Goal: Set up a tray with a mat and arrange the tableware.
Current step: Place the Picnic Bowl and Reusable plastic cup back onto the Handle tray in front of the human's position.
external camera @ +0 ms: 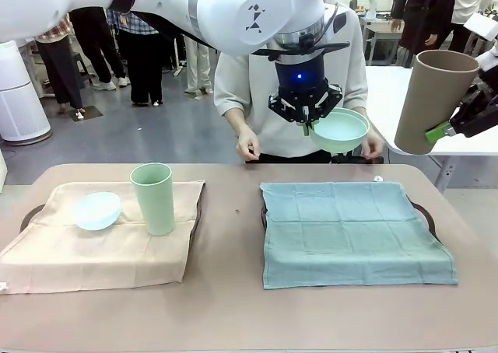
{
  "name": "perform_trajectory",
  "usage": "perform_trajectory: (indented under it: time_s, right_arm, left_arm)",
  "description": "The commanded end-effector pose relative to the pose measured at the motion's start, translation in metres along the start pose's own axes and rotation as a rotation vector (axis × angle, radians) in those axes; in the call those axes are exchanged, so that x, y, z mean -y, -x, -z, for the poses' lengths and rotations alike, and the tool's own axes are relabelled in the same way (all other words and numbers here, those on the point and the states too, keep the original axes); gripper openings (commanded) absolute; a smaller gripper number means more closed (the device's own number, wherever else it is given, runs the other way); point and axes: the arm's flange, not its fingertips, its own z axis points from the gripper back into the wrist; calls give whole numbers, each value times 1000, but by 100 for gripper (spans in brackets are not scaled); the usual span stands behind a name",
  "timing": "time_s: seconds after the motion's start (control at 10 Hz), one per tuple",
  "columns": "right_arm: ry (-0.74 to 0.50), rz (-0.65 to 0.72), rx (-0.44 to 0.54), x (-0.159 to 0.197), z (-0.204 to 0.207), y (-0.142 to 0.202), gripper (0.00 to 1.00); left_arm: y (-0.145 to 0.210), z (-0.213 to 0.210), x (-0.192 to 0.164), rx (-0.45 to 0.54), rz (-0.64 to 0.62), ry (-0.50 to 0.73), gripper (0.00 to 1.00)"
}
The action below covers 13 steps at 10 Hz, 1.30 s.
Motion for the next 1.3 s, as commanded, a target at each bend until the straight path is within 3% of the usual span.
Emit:
perform_trajectory:
  time_s: [0.0, 0.2, 0.3, 0.6, 0.9, 1.2]
  right_arm:
    - [4, 4, -11, 1, 2, 1, 20]
    - [4, 4, -11, 1, 2, 1, 20]
    - [0, 0, 0, 0, 0, 0, 80]
    - [-84, 2, 61, 26, 52, 60, 80]
    - [-129, 21, 40, 37, 115, 114, 80]
    - [-141, 22, 25, 41, 147, 138, 80]
  left_arm:
    - [0, -4, -2, -1, 9, 4, 0]
    - [0, -4, -2, -1, 9, 4, 0]
    - [0, 0, 0, 0, 0, 0, 4]
    - [7, 63, -32, -95, -22, 43, 4]
    - [29, 124, -41, -186, -18, 4, 4]
    - [39, 157, -43, -167, -12, -27, 4]
